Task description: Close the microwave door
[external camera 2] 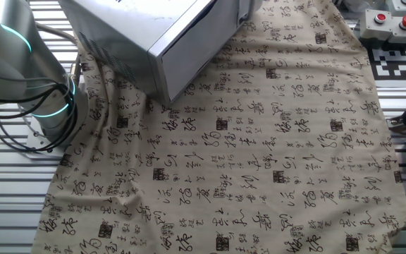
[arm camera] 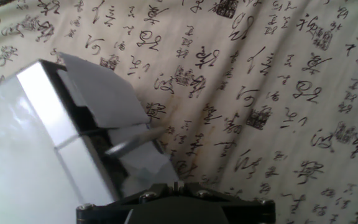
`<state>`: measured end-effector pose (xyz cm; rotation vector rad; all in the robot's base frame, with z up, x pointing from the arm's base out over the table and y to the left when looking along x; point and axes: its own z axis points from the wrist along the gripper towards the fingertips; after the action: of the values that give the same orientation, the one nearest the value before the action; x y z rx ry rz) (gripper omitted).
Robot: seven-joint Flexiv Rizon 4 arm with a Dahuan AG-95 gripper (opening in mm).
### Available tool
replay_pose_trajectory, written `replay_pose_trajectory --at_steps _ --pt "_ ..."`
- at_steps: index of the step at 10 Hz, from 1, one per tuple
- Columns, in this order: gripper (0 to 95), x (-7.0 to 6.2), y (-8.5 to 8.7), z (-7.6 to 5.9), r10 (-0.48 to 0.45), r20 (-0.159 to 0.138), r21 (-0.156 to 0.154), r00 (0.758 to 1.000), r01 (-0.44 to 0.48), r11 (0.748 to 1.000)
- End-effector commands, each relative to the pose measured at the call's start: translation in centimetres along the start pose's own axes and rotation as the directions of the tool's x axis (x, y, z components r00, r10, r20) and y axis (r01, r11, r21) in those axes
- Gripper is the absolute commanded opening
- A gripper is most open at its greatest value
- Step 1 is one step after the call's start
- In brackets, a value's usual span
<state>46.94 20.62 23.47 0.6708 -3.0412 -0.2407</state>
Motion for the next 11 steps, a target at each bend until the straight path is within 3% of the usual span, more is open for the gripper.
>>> replay_pose_trajectory --at_steps 1,3,4,7,8,11 --pt "0.0 0.22 -0.99 -0.12 -0.065 -0.004 0.002 0.998 0.065 0.998" --pt "0.0 0.22 -0.99 -0.12 -0.101 -0.006 -0.002 0.995 0.101 0.995" --pt "19.0 0.22 -0.99 -0.12 -0.092 -0.007 0.000 0.996 0.092 0.996" --pt "19.0 0.34 -1.06 -0.02 -0.040 0.002 0.013 0.999 0.040 0.999" --pt "0.0 0.47 -1.47 0.08 -0.049 0.000 0.015 0.999 0.049 0.999" --pt "0.0 0.47 -1.47 0.08 -0.049 0.000 0.015 0.999 0.049 0.999"
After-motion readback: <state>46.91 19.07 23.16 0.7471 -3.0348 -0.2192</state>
